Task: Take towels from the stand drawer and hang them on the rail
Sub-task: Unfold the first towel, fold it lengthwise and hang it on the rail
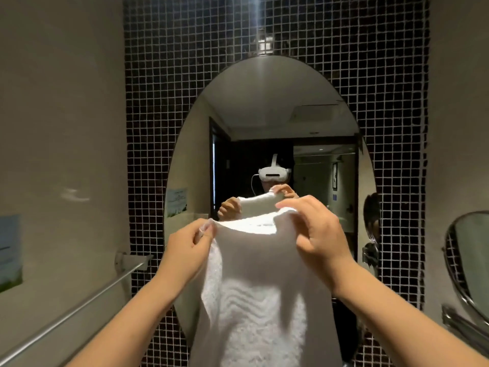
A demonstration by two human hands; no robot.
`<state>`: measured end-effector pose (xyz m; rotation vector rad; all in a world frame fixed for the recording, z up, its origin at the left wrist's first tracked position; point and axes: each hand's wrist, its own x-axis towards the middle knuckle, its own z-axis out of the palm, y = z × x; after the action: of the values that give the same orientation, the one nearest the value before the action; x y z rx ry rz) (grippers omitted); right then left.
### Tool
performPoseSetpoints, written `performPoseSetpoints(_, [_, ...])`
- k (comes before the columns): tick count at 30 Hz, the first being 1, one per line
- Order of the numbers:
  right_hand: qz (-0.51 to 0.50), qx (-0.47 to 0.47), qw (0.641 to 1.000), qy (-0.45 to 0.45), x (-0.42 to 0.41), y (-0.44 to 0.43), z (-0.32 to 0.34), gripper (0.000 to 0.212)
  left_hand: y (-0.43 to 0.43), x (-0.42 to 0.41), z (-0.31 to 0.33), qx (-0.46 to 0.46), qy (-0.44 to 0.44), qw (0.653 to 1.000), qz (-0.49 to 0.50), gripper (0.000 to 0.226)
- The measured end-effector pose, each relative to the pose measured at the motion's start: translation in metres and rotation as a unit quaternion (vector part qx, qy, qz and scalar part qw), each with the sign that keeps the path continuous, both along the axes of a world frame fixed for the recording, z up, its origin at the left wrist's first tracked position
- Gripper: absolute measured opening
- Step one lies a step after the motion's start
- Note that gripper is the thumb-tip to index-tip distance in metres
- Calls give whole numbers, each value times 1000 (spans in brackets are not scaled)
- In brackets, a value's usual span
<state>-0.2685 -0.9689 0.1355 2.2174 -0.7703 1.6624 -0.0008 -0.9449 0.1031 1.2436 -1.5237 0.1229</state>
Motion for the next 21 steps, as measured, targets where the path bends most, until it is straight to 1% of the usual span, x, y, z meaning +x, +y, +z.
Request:
performPoseSetpoints(1, [9, 29, 999, -14, -3, -3, 2, 55, -1, 3, -1, 7, -66, 997, 36, 24])
performPoseSetpoints(2, [13, 51, 998, -26, -5, -4, 4, 49, -2, 6, -4, 13, -135, 988, 79, 23])
performPoseSetpoints(3, [15, 67, 997, -35, -5, -5, 5, 43, -3, 7, -7, 23, -185, 976, 114, 23])
performPoseSetpoints(4, [13, 76, 996, -37, -5, -4, 5, 37, -6, 7, -12, 36, -208, 968, 133, 27])
performPoseSetpoints(5, [13, 80, 996, -35, -4, -4, 4, 34, -9, 6, -17, 46, -210, 967, 137, 31])
performPoseSetpoints(7, [23, 89, 995, -29, -1, 0, 2, 31, -12, 0, -27, 56, -189, 975, 104, 31])
performPoseSetpoints(8, [34, 93, 995, -30, 1, 2, 0, 31, -12, -3, -32, 62, -170, 982, 62, 26])
performPoseSetpoints(9, [43, 93, 994, -37, 3, 5, -2, 33, -13, -5, -38, 79, -162, 984, 17, 16])
performPoseSetpoints(10, [49, 86, 994, -49, 4, 8, -3, 35, -14, -7, -44, 99, -171, 980, -22, 8])
performPoseSetpoints(12, [58, 64, 993, -76, 5, 13, -2, 37, -16, -9, -60, 150, -198, 967, -63, 17])
performPoseSetpoints(15, [73, 57, 990, -108, 0, 17, 4, 27, -18, -14, -86, 236, -211, 947, -46, 19])
performPoseSetpoints(16, [77, 59, 989, -111, -3, 16, 5, 22, -20, -15, -94, 250, -212, 944, -38, 21])
performPoseSetpoints(18, [71, 67, 988, -121, -10, 13, 5, 11, -23, -13, -98, 249, -180, 951, -48, 28])
performPoseSetpoints(19, [73, 68, 986, -133, -14, 11, 6, 11, -24, -11, -94, 231, -146, 960, -54, 33])
performPoseSetpoints(21, [91, 71, 979, -167, -23, 7, 8, 12, -27, -4, -77, 160, -49, 984, -58, 44])
